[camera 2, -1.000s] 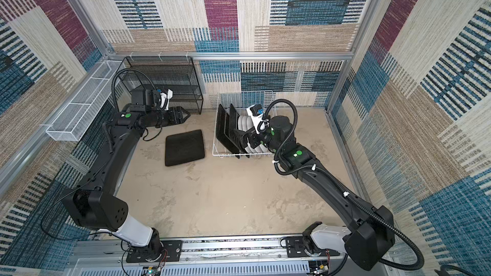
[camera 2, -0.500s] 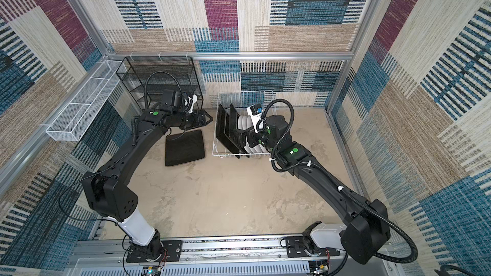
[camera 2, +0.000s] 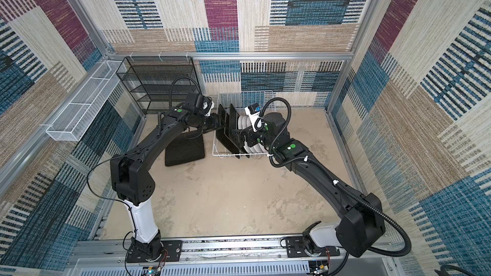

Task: Unload the plates from the dish rack
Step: Pick up a plate from the dish rack.

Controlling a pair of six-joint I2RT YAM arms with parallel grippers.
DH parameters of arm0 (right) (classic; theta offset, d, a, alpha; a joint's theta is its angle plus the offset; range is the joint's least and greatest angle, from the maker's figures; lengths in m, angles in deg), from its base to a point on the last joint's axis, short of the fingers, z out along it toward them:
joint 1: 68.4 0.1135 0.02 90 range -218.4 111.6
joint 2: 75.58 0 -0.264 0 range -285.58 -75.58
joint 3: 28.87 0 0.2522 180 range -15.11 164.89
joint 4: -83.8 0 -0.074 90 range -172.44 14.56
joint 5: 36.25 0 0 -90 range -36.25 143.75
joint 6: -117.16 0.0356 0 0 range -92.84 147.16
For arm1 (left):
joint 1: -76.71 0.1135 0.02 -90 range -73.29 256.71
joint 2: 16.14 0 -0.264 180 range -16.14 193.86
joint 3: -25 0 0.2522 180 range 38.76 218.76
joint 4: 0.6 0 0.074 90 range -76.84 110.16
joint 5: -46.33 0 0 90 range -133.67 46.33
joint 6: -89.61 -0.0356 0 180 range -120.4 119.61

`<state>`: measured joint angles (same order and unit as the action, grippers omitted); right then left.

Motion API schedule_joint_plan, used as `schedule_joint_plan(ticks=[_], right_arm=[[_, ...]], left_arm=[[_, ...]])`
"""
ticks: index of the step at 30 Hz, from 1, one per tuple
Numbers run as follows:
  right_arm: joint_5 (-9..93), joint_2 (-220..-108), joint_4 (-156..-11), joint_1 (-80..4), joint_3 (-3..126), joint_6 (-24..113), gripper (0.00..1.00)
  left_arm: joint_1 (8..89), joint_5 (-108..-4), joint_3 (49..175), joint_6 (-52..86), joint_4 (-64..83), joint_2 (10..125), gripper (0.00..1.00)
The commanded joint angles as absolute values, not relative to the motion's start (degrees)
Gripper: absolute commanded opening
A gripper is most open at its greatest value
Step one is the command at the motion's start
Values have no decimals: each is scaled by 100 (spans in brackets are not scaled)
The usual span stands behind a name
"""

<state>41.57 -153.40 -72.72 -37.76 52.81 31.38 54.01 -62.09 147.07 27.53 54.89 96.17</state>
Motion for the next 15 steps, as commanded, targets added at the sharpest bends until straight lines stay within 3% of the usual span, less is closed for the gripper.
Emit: schedule_joint_plan(ticks=[1,15], right_arm=[[4038,-15362,-7198,-3807,5338,3185,100],[4196,-15432,-6950,-3895,5539,2963,100]], left_arm=[[5377,-6052,14937,2978,5691,9794,58],[5273,-6025,15339,3268,5716,10306,40]])
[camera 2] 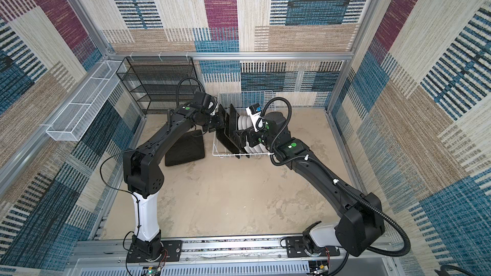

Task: Unload the plates from the dish rack
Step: Pick up a plate from the dish rack.

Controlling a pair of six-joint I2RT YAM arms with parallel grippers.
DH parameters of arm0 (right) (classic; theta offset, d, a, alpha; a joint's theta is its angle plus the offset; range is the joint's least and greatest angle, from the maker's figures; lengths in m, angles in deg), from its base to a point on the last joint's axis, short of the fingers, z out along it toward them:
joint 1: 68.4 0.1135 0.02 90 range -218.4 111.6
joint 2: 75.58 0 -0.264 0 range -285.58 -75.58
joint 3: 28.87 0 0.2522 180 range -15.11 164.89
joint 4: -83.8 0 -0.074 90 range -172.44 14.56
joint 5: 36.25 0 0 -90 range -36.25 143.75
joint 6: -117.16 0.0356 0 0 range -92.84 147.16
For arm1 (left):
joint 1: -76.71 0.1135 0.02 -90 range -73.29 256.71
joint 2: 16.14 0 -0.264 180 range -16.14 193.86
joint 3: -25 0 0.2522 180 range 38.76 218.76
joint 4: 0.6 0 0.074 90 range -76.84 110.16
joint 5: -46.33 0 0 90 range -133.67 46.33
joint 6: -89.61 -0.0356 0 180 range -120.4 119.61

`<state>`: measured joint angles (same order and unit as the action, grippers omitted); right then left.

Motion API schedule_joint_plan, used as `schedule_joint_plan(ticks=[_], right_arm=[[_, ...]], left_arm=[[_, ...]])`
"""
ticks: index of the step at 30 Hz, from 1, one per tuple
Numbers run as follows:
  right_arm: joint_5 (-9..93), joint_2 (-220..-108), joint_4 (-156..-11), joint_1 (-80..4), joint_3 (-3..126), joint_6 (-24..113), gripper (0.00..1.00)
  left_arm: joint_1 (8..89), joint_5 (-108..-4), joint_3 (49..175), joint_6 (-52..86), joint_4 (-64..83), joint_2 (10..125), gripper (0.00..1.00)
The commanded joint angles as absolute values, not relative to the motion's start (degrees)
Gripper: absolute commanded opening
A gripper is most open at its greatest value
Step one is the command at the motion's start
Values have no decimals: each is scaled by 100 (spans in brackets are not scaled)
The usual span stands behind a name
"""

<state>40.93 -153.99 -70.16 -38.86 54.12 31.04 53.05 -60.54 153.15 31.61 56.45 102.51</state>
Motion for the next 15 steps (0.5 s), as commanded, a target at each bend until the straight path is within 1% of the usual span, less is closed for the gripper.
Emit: schedule_joint_plan(ticks=[1,7,10,15], right_arm=[[4233,-15458,-6912,-3892,5584,2932,100],[4259,-15463,-6948,-3919,5592,2950,100],[4250,-15464,-6954,-3919,5562,2974,100],[4274,-15432,-6944,-3921,5580,2975,100]], left_arm=[[5274,-6020,15324,3282,5713,10323,39],[5270,-5985,15313,3311,5789,10321,29],[5270,-5934,15321,3331,5864,10312,28],[5267,-5975,15301,3405,5877,10321,20]])
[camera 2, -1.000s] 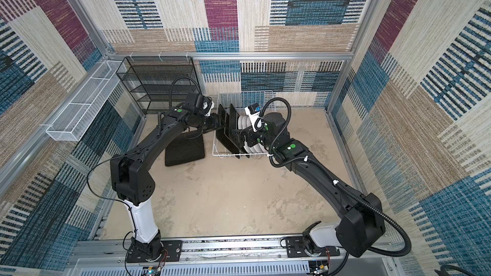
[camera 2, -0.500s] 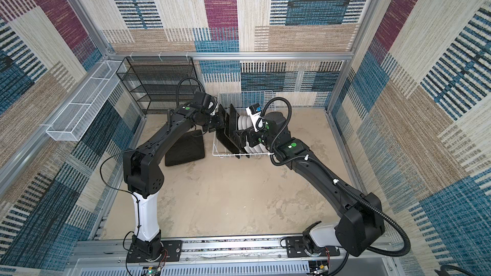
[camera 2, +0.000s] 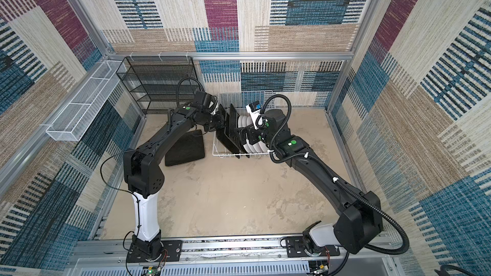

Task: Unload the plates from the dish rack
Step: Pick up a plate from the dish rack.

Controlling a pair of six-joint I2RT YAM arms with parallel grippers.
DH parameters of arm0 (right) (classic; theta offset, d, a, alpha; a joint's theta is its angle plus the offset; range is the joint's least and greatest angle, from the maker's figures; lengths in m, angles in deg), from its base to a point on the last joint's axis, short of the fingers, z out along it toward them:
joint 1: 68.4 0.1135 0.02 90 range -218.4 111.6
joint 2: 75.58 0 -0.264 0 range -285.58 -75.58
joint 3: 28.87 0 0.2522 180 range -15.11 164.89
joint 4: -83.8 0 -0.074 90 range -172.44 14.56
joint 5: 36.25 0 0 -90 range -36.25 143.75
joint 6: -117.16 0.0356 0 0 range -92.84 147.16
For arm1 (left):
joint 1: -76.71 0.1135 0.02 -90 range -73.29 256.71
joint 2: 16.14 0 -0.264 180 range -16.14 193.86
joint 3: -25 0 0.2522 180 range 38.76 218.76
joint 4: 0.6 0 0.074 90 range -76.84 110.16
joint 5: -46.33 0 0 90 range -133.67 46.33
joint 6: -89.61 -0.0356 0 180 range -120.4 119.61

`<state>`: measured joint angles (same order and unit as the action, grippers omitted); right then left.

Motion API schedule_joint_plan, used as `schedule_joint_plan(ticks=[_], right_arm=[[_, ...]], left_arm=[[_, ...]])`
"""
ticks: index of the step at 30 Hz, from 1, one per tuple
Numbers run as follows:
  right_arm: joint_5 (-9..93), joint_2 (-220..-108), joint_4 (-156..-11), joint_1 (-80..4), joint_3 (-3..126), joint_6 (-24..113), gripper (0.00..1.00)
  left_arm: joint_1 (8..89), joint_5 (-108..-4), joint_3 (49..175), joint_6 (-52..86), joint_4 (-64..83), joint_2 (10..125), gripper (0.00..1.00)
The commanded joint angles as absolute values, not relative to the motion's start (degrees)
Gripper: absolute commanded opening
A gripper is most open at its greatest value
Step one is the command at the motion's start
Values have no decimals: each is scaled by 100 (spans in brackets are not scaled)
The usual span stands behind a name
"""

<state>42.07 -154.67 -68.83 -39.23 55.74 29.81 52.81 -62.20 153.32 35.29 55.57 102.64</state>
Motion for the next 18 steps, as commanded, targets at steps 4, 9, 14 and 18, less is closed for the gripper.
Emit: schedule_joint_plan(ticks=[4,9,14,18], right_arm=[[4338,-15374,-6952,-3921,5570,2968,100],[4400,-15310,-6952,-3916,5522,2978,100],[4440,-15262,-6971,-3924,5528,2980,100],[4459,-15252,-7012,-3930,5525,3004,100]], left_arm=[[5270,-6033,15304,3447,5890,10331,14],[5271,-6055,15317,3428,5978,10348,7],[5267,-6089,15282,3450,6009,10271,0],[5264,-6192,15351,3468,6005,10208,0]])
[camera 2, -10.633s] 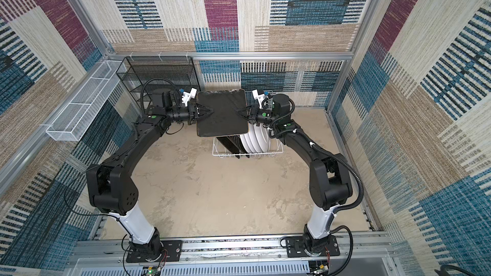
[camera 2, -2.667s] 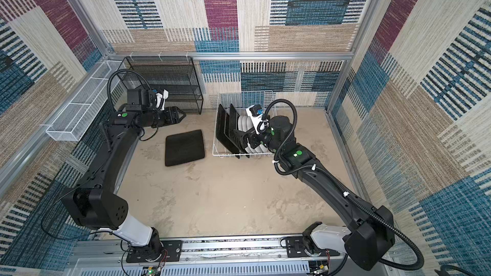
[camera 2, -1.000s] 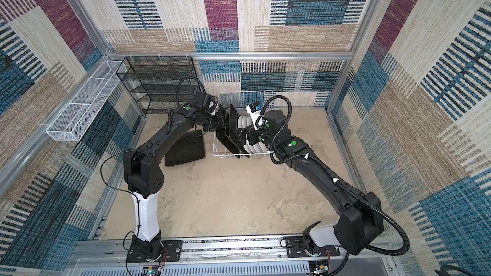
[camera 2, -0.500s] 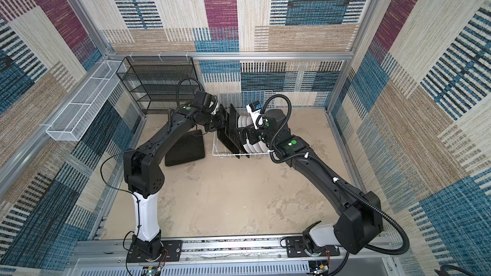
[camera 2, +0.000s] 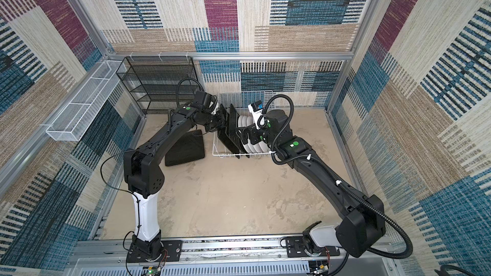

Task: Unload the plates from the dish rack
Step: Pick up a plate from the dish rack.

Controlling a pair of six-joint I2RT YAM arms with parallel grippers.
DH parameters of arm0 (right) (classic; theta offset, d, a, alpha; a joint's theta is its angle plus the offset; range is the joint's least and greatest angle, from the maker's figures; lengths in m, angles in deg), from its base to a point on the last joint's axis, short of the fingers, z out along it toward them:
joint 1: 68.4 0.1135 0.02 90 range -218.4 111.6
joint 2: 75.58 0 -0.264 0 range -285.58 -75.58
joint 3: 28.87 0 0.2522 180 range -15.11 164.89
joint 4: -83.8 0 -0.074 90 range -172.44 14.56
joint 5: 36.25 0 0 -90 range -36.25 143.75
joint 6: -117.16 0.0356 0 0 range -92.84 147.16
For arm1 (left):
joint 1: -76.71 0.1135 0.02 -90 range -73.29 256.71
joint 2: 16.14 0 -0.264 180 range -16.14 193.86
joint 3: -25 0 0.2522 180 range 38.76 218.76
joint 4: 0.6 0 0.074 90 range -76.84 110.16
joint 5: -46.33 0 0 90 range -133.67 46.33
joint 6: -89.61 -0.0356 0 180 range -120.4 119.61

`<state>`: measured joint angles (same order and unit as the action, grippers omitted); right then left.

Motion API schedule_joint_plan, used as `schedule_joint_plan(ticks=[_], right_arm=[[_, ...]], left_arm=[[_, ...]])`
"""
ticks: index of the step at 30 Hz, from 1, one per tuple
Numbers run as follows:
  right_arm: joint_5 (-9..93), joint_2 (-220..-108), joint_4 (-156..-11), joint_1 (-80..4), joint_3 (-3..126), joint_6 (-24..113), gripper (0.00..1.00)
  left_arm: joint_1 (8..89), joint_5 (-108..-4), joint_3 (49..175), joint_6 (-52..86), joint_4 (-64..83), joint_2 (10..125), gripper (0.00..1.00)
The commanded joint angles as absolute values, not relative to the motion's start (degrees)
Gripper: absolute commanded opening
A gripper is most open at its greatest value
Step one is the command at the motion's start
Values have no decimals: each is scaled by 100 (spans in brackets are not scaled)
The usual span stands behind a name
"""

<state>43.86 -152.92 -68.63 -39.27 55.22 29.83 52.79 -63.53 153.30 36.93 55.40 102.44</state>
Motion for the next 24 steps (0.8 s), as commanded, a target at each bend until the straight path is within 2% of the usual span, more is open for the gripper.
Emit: schedule_joint_plan(ticks=[1,24], right_arm=[[4461,-15257,-7021,-3930,5525,3005,100],[4437,-15284,-7098,-3928,5540,2979,100]], left_arm=[[5269,-6229,15387,3476,6002,10192,0],[5281,-6765,15639,3553,5918,9751,0]])
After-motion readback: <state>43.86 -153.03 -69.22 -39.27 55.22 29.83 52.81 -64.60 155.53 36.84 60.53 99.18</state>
